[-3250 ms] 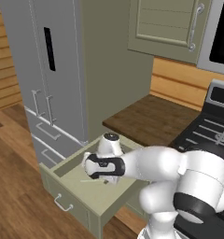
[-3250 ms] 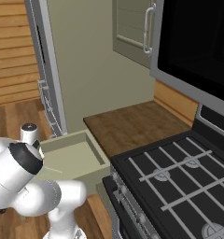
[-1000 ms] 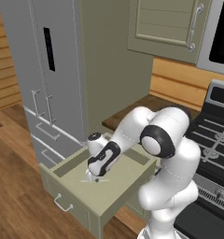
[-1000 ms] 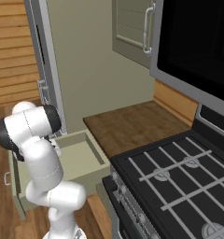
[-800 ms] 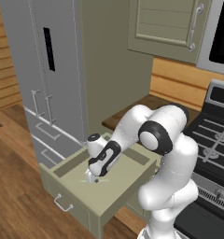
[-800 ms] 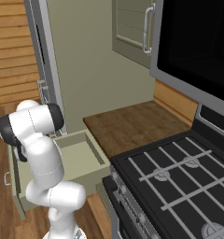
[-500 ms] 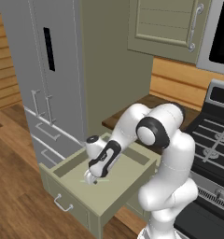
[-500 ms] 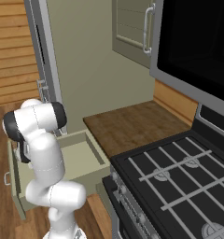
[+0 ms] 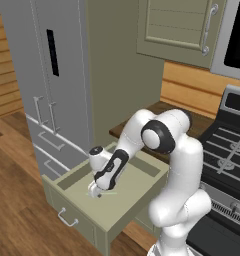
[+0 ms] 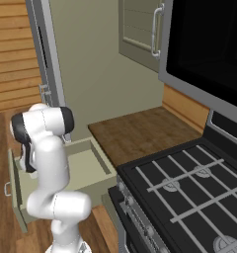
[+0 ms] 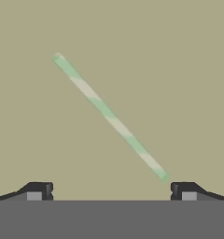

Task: Take a straw from the drawer in front and place it inside the glass cup on the dining counter.

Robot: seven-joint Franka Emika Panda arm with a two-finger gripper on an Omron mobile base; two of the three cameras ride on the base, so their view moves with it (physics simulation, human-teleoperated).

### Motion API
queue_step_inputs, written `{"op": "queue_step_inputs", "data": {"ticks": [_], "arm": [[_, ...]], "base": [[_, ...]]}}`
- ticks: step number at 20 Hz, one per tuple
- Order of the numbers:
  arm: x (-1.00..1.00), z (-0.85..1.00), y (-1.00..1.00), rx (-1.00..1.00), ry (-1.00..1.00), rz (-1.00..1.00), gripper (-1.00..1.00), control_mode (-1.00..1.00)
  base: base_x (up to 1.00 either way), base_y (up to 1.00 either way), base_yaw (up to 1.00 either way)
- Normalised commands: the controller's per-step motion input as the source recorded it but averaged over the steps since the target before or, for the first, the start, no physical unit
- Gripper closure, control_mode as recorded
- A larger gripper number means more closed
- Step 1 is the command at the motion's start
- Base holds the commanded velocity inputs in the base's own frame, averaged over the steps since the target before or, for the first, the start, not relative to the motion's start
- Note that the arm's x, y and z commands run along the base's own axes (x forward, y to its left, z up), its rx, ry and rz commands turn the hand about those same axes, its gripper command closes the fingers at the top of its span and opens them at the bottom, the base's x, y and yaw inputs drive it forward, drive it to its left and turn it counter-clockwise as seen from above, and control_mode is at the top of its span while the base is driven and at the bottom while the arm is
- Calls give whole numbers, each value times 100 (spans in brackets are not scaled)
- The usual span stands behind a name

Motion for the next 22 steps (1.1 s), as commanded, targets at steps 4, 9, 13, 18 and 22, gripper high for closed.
{"op": "queue_step_inputs", "data": {"ticks": [4,9,13,18,22], "arm": [[10,-21,16,0,0,1,-100,-100],[12,-22,13,0,0,1,-100,-100],[20,-20,6,0,0,1,-100,-100],[21,-28,0,0,0,4,-100,-100],[13,-40,13,-2,0,4,-100,-100]], "base": [[0,0,0],[0,0,0],[0,0,0],[0,0,0],[0,0,0]]}}
